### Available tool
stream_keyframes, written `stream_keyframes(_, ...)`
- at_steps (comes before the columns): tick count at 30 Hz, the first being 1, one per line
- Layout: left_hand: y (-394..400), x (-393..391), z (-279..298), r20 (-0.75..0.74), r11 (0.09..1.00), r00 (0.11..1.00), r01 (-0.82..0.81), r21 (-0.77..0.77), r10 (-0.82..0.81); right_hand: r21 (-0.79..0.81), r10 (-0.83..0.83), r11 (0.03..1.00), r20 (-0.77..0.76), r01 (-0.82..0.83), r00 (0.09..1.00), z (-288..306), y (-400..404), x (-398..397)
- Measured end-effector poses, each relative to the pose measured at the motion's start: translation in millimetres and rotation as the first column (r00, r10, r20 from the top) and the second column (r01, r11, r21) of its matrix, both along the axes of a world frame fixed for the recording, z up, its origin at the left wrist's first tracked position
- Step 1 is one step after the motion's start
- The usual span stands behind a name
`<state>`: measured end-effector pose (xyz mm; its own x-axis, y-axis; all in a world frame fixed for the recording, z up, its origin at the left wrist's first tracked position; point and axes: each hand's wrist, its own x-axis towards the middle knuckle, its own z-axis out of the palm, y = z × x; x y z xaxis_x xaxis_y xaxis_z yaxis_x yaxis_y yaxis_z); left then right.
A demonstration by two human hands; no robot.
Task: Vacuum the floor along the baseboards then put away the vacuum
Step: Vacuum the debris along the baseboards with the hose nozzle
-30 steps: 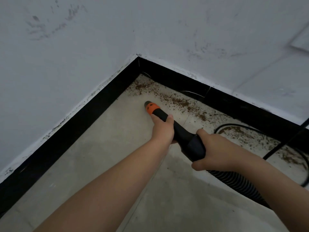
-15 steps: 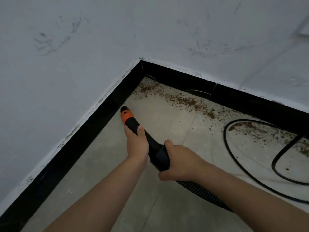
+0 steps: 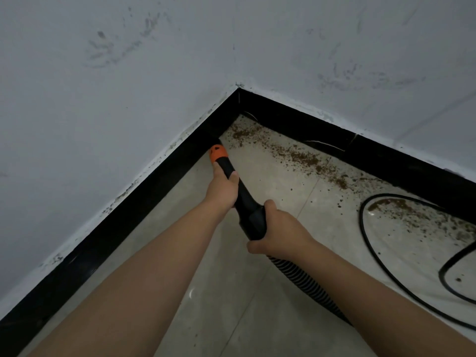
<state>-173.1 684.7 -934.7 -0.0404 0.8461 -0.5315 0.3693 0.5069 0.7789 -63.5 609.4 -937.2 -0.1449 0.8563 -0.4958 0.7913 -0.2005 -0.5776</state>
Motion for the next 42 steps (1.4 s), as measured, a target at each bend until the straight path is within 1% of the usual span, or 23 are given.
stream_keyframes(3,7.6,7.7,-2.1,-0.008,1.000,1.000,0.010,0.004,-0.010,0.012,-0.010,1.000,0.021,0.010,1.000,-3.3,7.3,5.2)
stream_keyframes(10,18.8,20.0,-9.9,0.057,1.000,0.998,-0.020,0.013,0.019,0.014,-0.026,1.000,0.048,0.026,0.998,-10.4,19.5,15.9)
stream_keyframes(16,28.6,25.7,-14.1,0.109,0.997,0.992,0.061,-0.041,-0.056,0.026,-0.074,0.997,0.060,0.072,0.995,-14.7,31.6,18.0)
stream_keyframes(22,44.3,34.8,-15.0,0.087,0.997,0.994,0.071,-0.031,-0.068,0.040,-0.101,0.994,0.084,0.098,0.991,-17.1,47.0,19.8)
stream_keyframes(26,50.7,42.3,-14.1,0.055,0.998,0.997,0.056,-0.014,-0.055,0.036,-0.120,0.992,0.095,0.117,0.988,-16.8,55.7,21.7)
stream_keyframes(35,56.9,51.1,-11.4,0.035,1.000,0.999,0.025,-0.001,-0.025,0.040,-0.123,0.992,0.122,0.119,0.985,-15.1,65.4,22.3)
stream_keyframes(40,51.4,49.0,-8.7,0.078,1.000,0.997,-0.007,0.018,0.006,0.073,-0.147,0.987,0.086,0.141,0.985,-7.9,59.7,22.5)
stream_keyframes(42,43.4,45.8,-7.4,0.118,0.999,0.992,-0.042,0.022,0.039,0.098,-0.140,0.986,0.083,0.132,0.987,-5.4,50.6,22.3)
